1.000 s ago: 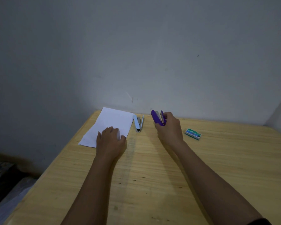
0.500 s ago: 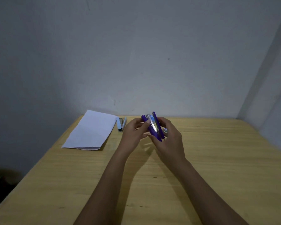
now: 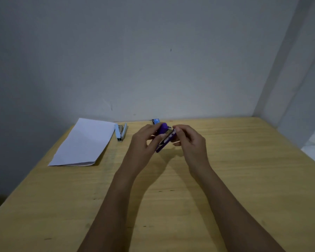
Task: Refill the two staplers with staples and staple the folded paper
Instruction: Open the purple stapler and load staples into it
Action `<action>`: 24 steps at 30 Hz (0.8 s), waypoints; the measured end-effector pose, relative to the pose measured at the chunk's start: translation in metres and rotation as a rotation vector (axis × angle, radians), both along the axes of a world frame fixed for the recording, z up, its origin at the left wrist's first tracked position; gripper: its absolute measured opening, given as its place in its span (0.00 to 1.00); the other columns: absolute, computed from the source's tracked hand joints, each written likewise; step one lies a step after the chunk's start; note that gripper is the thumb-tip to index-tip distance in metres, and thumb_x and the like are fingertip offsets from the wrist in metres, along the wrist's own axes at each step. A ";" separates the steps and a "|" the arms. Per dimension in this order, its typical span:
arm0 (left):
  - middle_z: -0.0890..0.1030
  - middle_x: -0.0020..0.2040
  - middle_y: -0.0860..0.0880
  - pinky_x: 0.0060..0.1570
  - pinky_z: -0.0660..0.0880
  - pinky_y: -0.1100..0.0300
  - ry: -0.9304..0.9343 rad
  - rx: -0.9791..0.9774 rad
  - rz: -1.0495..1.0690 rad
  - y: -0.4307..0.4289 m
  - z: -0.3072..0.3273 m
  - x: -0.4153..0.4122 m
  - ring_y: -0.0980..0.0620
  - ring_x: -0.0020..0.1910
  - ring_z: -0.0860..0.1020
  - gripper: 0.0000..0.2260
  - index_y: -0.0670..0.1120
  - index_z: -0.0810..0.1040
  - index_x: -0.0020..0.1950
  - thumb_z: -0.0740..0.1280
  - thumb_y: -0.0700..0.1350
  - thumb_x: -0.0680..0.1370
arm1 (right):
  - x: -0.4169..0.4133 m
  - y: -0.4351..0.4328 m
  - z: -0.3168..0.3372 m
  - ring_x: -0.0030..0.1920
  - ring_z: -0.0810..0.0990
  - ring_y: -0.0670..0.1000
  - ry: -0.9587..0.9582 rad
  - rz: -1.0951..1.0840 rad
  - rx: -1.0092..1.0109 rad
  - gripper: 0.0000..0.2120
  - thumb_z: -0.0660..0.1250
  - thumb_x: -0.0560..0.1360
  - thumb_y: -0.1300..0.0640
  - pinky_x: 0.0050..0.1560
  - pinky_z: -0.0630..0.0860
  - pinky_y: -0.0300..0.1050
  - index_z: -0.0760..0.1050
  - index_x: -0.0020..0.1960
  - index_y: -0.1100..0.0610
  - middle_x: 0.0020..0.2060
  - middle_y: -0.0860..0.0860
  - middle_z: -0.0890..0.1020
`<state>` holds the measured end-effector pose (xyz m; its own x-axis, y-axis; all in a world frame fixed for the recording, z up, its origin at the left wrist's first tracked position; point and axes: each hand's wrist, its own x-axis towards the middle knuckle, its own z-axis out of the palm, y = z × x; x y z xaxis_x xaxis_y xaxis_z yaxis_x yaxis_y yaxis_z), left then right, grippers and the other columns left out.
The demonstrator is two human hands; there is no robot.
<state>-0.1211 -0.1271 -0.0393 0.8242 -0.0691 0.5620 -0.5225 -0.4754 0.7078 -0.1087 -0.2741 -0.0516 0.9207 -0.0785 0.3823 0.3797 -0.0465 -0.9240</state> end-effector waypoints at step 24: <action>0.71 0.65 0.45 0.64 0.72 0.55 0.304 -1.062 0.262 0.005 -0.003 0.009 0.50 0.62 0.74 0.16 0.47 0.66 0.69 0.55 0.38 0.82 | 0.006 -0.004 0.004 0.29 0.83 0.49 0.574 -0.037 0.749 0.06 0.62 0.75 0.67 0.30 0.79 0.34 0.76 0.41 0.66 0.31 0.58 0.82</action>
<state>-0.1121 -0.1225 -0.0426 0.8557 0.5175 0.0075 -0.2329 0.3721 0.8985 -0.1031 -0.2782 -0.0479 0.9446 -0.1526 -0.2905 -0.1326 0.6323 -0.7633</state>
